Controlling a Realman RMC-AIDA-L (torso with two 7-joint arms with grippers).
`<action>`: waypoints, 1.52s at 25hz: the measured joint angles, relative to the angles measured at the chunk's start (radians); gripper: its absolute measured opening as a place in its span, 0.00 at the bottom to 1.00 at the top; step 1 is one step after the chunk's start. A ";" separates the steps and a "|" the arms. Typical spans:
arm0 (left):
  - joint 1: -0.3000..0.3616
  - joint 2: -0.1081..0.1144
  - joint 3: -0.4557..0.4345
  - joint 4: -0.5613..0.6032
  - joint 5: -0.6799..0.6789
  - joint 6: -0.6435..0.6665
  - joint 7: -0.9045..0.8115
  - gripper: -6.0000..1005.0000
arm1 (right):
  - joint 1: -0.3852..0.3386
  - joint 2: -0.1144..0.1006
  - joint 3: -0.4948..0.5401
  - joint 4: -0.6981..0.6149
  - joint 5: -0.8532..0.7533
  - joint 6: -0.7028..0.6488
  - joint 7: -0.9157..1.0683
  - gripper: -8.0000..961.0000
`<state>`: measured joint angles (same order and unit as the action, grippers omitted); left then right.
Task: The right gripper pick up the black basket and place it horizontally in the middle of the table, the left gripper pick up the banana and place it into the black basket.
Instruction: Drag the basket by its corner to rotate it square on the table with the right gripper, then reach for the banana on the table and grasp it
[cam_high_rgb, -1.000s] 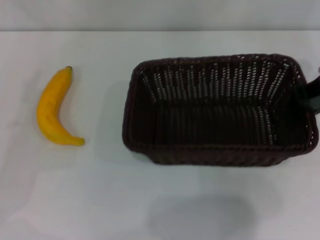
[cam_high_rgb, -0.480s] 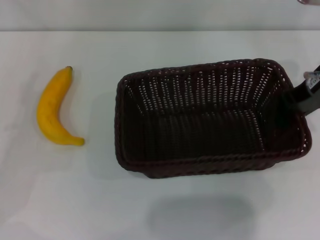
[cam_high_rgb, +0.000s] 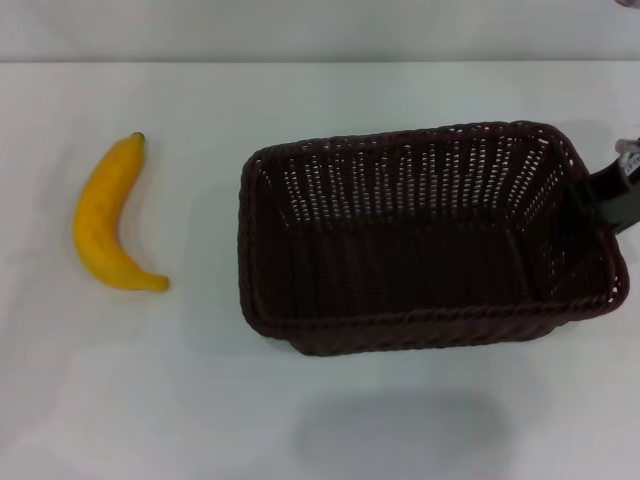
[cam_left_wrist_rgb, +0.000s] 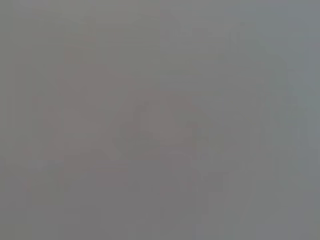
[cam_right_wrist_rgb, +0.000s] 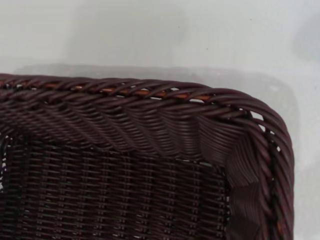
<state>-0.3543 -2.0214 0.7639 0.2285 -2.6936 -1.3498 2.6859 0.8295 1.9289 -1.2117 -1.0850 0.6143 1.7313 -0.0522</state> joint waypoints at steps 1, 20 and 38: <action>0.000 0.000 0.000 0.000 0.000 0.000 0.000 0.84 | 0.000 0.000 0.001 0.000 0.000 0.002 0.001 0.15; 0.003 0.009 0.009 0.050 0.050 0.116 -0.029 0.84 | -0.067 -0.081 0.079 -0.173 0.023 0.011 -0.008 0.69; 0.015 0.010 0.007 0.632 1.116 0.412 -1.276 0.83 | -0.416 0.074 0.497 0.004 0.538 -0.592 -1.155 0.69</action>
<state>-0.3388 -2.0112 0.7711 0.8609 -1.5773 -0.9379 1.4096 0.4138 2.0028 -0.7147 -1.0809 1.1523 1.1395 -1.2072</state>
